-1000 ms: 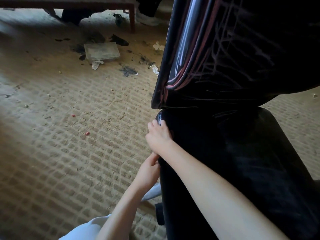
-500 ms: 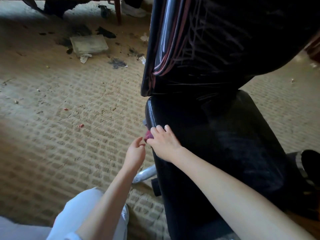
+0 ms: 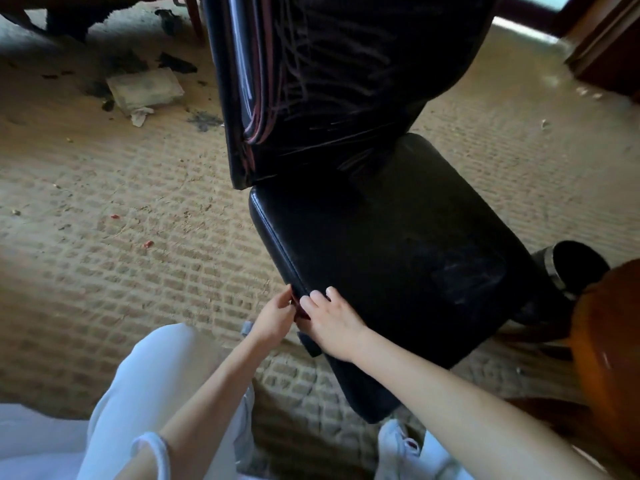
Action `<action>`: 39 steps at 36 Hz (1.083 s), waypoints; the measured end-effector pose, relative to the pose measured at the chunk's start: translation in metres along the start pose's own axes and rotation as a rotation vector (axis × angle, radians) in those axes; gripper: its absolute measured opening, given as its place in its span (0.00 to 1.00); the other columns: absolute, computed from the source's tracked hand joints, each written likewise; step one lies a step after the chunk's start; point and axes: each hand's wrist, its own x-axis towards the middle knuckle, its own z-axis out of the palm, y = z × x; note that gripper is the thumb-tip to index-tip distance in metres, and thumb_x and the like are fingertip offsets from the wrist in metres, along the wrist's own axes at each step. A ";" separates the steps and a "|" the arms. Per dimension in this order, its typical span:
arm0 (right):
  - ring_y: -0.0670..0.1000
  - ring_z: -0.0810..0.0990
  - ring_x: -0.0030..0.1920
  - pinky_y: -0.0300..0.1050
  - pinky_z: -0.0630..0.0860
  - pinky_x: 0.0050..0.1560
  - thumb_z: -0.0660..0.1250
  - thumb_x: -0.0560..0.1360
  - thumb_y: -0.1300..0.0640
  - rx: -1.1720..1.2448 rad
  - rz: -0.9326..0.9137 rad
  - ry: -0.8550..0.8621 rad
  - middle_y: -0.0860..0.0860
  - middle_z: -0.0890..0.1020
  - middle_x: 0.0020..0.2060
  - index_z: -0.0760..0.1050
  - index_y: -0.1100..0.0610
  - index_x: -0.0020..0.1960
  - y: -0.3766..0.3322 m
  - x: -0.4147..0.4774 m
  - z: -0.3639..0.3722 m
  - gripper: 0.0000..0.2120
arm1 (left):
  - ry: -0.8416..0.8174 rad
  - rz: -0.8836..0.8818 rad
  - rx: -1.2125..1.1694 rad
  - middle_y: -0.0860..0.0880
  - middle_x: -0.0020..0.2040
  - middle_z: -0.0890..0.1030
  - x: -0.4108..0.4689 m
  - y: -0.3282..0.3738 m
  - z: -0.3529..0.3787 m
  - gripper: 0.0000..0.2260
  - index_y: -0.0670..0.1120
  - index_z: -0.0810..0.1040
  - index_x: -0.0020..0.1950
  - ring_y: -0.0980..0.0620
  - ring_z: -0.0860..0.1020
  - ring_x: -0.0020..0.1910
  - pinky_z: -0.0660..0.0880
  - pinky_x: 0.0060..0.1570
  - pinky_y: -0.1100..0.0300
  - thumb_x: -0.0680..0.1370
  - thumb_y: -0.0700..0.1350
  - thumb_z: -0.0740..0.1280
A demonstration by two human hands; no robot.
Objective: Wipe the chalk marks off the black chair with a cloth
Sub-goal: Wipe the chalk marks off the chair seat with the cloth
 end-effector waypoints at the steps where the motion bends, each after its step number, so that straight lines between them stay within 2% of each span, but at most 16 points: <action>1: 0.52 0.74 0.50 0.48 0.69 0.52 0.61 0.75 0.52 -0.005 0.000 0.003 0.49 0.75 0.49 0.80 0.44 0.53 0.003 -0.003 -0.001 0.11 | 0.003 -0.001 0.026 0.45 0.59 0.80 -0.002 0.001 0.003 0.22 0.44 0.73 0.67 0.48 0.77 0.59 0.72 0.60 0.57 0.76 0.33 0.54; 3: 0.51 0.75 0.43 0.44 0.72 0.44 0.62 0.69 0.54 0.029 0.042 0.090 0.48 0.77 0.43 0.82 0.46 0.45 0.011 -0.005 -0.008 0.11 | 0.028 -0.001 0.043 0.46 0.54 0.80 -0.007 0.008 0.008 0.18 0.41 0.75 0.62 0.48 0.77 0.55 0.71 0.56 0.58 0.76 0.32 0.54; 5: 0.52 0.75 0.39 0.44 0.71 0.39 0.65 0.64 0.56 0.110 0.063 0.206 0.50 0.76 0.38 0.81 0.49 0.38 0.023 -0.003 -0.015 0.07 | 0.041 -0.016 0.007 0.48 0.48 0.79 -0.009 0.012 0.008 0.14 0.46 0.76 0.55 0.53 0.77 0.48 0.71 0.47 0.67 0.78 0.33 0.55; 7: 0.55 0.75 0.39 0.47 0.70 0.40 0.63 0.66 0.58 0.180 0.105 0.258 0.52 0.75 0.39 0.80 0.52 0.41 0.038 0.000 -0.022 0.07 | 0.071 -0.046 -0.048 0.50 0.43 0.79 -0.006 0.014 0.003 0.10 0.47 0.78 0.49 0.54 0.76 0.44 0.70 0.41 0.69 0.80 0.37 0.58; 11: 0.58 0.73 0.46 0.51 0.72 0.47 0.62 0.74 0.53 0.439 0.325 0.322 0.55 0.73 0.46 0.78 0.53 0.54 0.074 0.018 -0.040 0.12 | 0.177 -0.146 -0.158 0.49 0.50 0.77 0.004 0.016 -0.010 0.12 0.42 0.81 0.53 0.51 0.73 0.53 0.68 0.52 0.59 0.80 0.40 0.58; 14: 0.52 0.71 0.49 0.47 0.72 0.50 0.63 0.77 0.48 0.625 0.405 0.386 0.50 0.70 0.48 0.78 0.52 0.51 0.092 0.041 -0.060 0.10 | 0.240 -0.128 -0.148 0.47 0.46 0.74 0.011 0.015 -0.013 0.11 0.45 0.77 0.44 0.49 0.71 0.50 0.66 0.49 0.58 0.81 0.40 0.56; 15: 0.53 0.72 0.49 0.47 0.73 0.50 0.62 0.77 0.51 0.641 0.411 0.408 0.50 0.69 0.48 0.78 0.53 0.51 0.095 0.052 -0.065 0.09 | 0.254 -0.128 -0.149 0.48 0.46 0.74 0.012 0.014 -0.013 0.10 0.45 0.76 0.46 0.50 0.70 0.50 0.65 0.49 0.59 0.81 0.40 0.56; 17: 0.57 0.73 0.50 0.52 0.75 0.50 0.64 0.77 0.59 0.587 0.404 0.464 0.55 0.72 0.50 0.78 0.56 0.52 0.096 0.076 -0.073 0.07 | 0.261 -0.142 -0.160 0.47 0.53 0.75 0.015 0.013 -0.015 0.11 0.42 0.75 0.58 0.51 0.70 0.52 0.65 0.51 0.60 0.81 0.41 0.55; 21: 0.62 0.76 0.44 0.53 0.76 0.41 0.70 0.70 0.66 0.478 0.292 0.518 0.61 0.75 0.47 0.75 0.59 0.62 0.086 0.125 -0.086 0.20 | 0.242 -0.217 -0.190 0.45 0.60 0.74 0.022 0.010 -0.019 0.16 0.42 0.70 0.67 0.50 0.71 0.54 0.66 0.51 0.61 0.81 0.42 0.54; 23: 0.62 0.77 0.39 0.50 0.75 0.35 0.74 0.65 0.66 0.423 0.248 0.502 0.60 0.75 0.42 0.76 0.62 0.58 0.079 0.144 -0.086 0.22 | 0.219 -0.249 -0.249 0.43 0.65 0.73 0.026 0.011 -0.023 0.17 0.41 0.67 0.70 0.48 0.72 0.60 0.68 0.58 0.58 0.81 0.40 0.54; 26: 0.61 0.77 0.37 0.48 0.73 0.30 0.78 0.58 0.63 0.257 0.216 0.423 0.58 0.75 0.38 0.77 0.61 0.43 0.071 0.170 -0.079 0.16 | 0.239 -0.262 -0.345 0.41 0.67 0.71 0.032 0.010 -0.030 0.19 0.40 0.65 0.72 0.44 0.71 0.65 0.68 0.65 0.53 0.80 0.39 0.54; 28: 0.60 0.77 0.46 0.50 0.74 0.39 0.76 0.65 0.57 0.228 0.198 0.310 0.58 0.76 0.45 0.78 0.59 0.47 0.068 0.183 -0.077 0.14 | 0.282 -0.263 -0.395 0.38 0.66 0.72 0.034 0.010 -0.035 0.20 0.39 0.65 0.72 0.42 0.72 0.64 0.68 0.64 0.50 0.80 0.39 0.54; 31: 0.57 0.67 0.62 0.52 0.67 0.56 0.63 0.77 0.50 0.198 0.191 0.181 0.55 0.70 0.60 0.75 0.55 0.62 0.066 0.196 -0.068 0.16 | 0.331 -0.268 -0.471 0.35 0.67 0.71 0.036 0.011 -0.039 0.20 0.36 0.65 0.71 0.37 0.71 0.65 0.66 0.66 0.46 0.79 0.39 0.53; 34: 0.55 0.65 0.67 0.54 0.61 0.66 0.59 0.78 0.52 0.077 0.091 0.117 0.53 0.70 0.64 0.76 0.55 0.62 0.063 0.199 -0.060 0.15 | 0.348 -0.268 -0.530 0.42 0.66 0.73 0.038 0.011 -0.042 0.19 0.43 0.65 0.72 0.45 0.72 0.64 0.67 0.65 0.50 0.80 0.41 0.53; 37: 0.56 0.61 0.72 0.59 0.49 0.74 0.57 0.79 0.57 -0.085 -0.095 0.048 0.53 0.74 0.65 0.74 0.55 0.64 0.060 0.192 -0.048 0.15 | 0.366 -0.263 -0.554 0.43 0.65 0.73 0.038 0.012 -0.044 0.19 0.44 0.66 0.71 0.47 0.72 0.63 0.68 0.62 0.52 0.80 0.41 0.53; 39: 0.56 0.64 0.73 0.61 0.50 0.74 0.58 0.78 0.58 -0.207 -0.214 0.063 0.51 0.78 0.61 0.78 0.54 0.60 0.059 0.180 -0.039 0.14 | 0.377 -0.266 -0.560 0.45 0.61 0.74 0.037 0.013 -0.045 0.19 0.44 0.67 0.71 0.48 0.73 0.60 0.69 0.59 0.53 0.81 0.41 0.53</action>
